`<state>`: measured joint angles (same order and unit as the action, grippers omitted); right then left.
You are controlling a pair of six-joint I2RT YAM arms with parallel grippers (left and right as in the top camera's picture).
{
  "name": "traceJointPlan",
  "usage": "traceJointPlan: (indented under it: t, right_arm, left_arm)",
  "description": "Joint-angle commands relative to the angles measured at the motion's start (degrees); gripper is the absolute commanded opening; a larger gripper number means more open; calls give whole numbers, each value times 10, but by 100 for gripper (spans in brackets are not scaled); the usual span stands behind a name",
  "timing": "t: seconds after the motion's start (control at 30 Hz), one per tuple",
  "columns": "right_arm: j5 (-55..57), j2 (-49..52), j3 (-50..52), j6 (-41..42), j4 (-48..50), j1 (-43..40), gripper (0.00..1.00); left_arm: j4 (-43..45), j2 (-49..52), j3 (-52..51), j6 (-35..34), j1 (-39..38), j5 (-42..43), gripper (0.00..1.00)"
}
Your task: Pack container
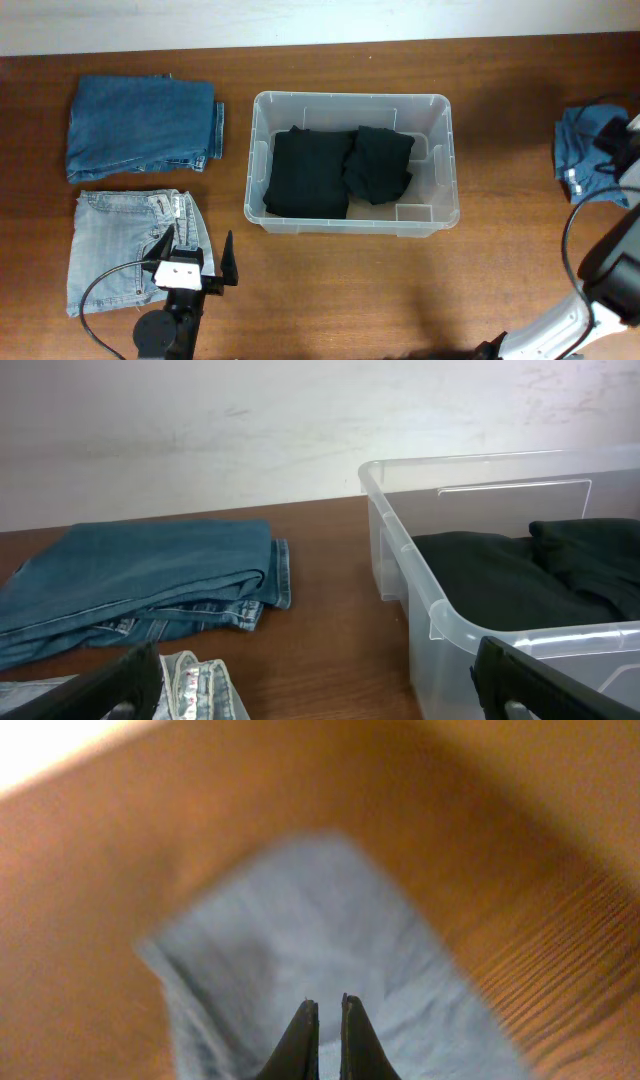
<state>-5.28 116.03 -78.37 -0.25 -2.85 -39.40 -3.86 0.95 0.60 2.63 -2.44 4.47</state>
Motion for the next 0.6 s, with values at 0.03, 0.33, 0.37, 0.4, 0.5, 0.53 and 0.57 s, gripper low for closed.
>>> traceJointPlan:
  t: [0.03,0.33,0.37,0.4,0.5,0.53,0.57]
  right_arm:
    - [14,64,2,-4,12,0,4]
    - [13,75,2,-4,-73,0,4]
    - [13,75,2,-4,-87,0,4]
    - [13,75,2,-4,-111,0,4]
    - [13,75,2,-3,-170,0,4]
    - [13,75,2,-1,-184,0,4]
    - [13,75,2,10,-211,0,4]
  left_arm:
    - [-4,-3,-1,9,4,2,100]
    - [-4,-3,-1,9,4,2,100]
    - [-4,-3,-1,9,4,2,99]
    - [-4,-3,-1,9,4,2,99]
    - [-4,-3,-1,9,4,2,100]
    - [-4,-3,-1,9,4,2,99]
    - [-4,-3,-1,9,4,2,99]
